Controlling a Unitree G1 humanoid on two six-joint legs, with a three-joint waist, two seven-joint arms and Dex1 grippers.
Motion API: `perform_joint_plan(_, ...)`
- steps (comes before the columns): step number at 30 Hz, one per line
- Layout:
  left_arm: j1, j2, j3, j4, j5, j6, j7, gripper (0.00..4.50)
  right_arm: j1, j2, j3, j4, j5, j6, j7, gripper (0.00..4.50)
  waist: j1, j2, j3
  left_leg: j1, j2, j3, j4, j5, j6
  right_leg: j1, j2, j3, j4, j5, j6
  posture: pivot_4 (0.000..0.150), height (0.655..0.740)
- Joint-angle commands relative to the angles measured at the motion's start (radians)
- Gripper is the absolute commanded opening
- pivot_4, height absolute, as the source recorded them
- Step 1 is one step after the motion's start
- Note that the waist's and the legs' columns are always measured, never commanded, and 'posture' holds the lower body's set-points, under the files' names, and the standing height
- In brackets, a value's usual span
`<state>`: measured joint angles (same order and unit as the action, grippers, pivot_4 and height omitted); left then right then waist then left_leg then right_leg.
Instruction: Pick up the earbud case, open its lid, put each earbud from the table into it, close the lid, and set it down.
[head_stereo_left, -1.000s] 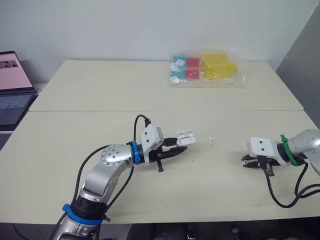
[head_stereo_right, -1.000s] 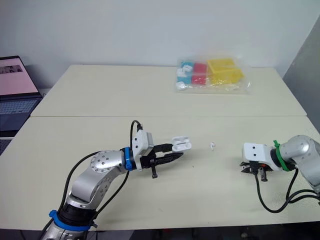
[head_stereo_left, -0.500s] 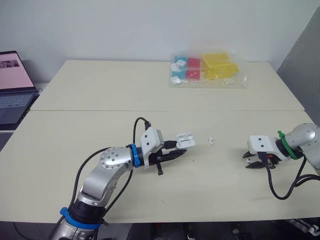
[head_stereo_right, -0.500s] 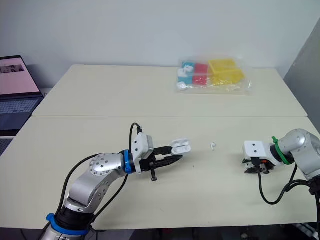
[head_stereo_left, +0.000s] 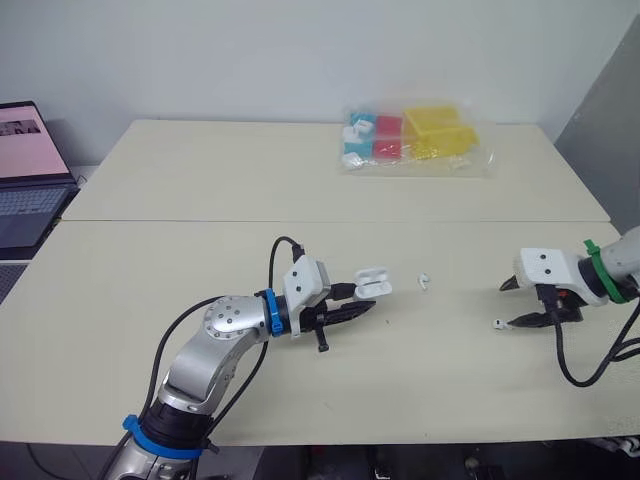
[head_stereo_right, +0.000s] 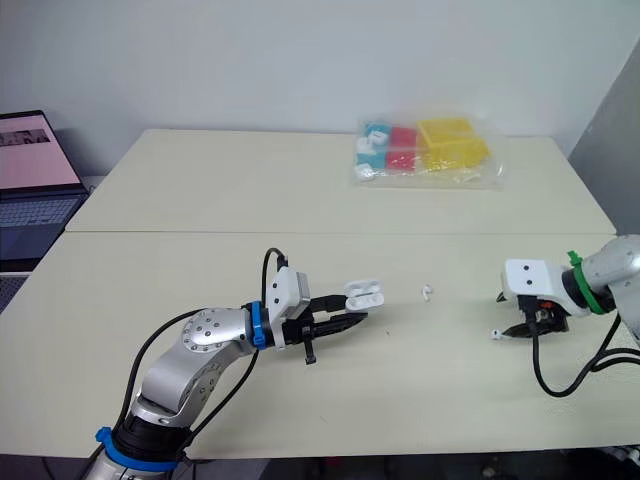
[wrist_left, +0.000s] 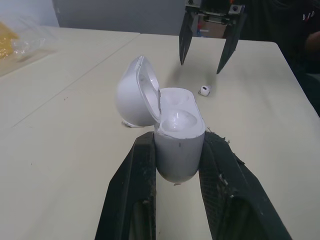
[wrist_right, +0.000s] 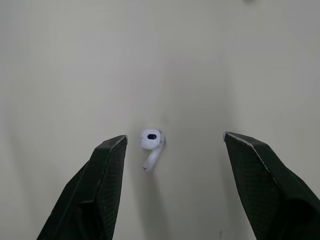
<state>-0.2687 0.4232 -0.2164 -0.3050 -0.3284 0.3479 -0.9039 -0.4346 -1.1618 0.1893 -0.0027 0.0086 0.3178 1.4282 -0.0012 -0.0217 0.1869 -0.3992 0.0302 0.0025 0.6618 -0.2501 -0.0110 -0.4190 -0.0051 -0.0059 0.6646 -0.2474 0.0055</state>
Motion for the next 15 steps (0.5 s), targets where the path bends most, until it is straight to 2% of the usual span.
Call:
perform_joint_plan(1, -0.014, -0.015, -0.015, -0.003, 0.004, -0.032, 0.002, 0.8, 0.018, -0.01, 0.019, -0.143, -0.051, 0.256, -0.061, 3.2, 0.0, 0.0, 0.0, 0.0, 0.0, 0.0, 0.0, 0.0, 0.0, 0.0, 0.0, 0.0, 0.0, 0.0, 0.0, 0.15, 0.74)
perform_joint_plan(4, -0.023, -0.021, -0.023, 0.012, 0.01, -0.042, 0.002, 0.8, 0.007, 0.008, 0.039, -0.187, -0.048, 0.337, -0.075, 3.2, -0.001, 0.0, 0.0, 0.001, 0.0, 0.0, 0.0, 0.0, 0.0, -0.001, 0.0, 0.001, 0.001, 0.0, 0.0, 0.15, 0.74)
perform_joint_plan(7, -0.03, -0.03, -0.031, 0.028, 0.016, -0.056, -0.002, 0.8, -0.026, 0.025, 0.096, -0.139, -0.115, 0.313, -0.112, 3.2, -0.001, 0.0, 0.0, 0.001, -0.001, 0.0, 0.001, 0.0, 0.0, 0.0, 0.0, -0.001, 0.001, 0.001, 0.0, 0.15, 0.74)
perform_joint_plan(15, -0.021, -0.053, -0.045, 0.032, 0.034, -0.075, 0.017, 0.8, -0.084, 0.059, 0.154, -0.044, -0.144, 0.312, -0.108, 3.2, -0.001, 0.0, 0.0, 0.0, -0.001, 0.001, 0.0, 0.0, 0.0, -0.001, 0.0, -0.001, 0.0, 0.001, 0.001, 0.15, 0.74)
